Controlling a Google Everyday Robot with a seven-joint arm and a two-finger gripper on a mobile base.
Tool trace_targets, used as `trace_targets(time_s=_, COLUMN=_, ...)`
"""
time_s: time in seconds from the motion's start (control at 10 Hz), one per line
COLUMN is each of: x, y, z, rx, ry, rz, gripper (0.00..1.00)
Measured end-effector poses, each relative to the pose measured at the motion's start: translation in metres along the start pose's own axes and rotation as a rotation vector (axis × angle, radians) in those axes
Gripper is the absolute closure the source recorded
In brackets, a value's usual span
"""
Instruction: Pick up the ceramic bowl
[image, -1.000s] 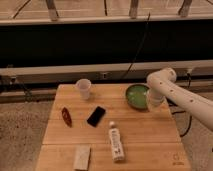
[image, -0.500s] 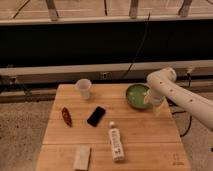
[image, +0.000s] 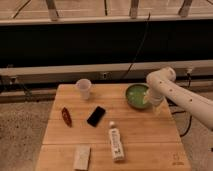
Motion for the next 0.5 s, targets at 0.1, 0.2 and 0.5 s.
trace_targets(time_s=0.1, x=-0.0015, y=0.0018, z=0.0068, rx=-0.008, ry=-0.006, rz=-0.001, gripper=0.65)
trace_targets(time_s=0.2, x=-0.0019, y=0.0026, z=0.0101, rx=-0.012, ry=-0.007, rz=-0.002, gripper=0.72)
trace_targets(time_s=0.5, x=-0.0031, y=-0.0009, z=0.0066, rx=-0.001, ry=0.003, rz=-0.013, gripper=0.97)
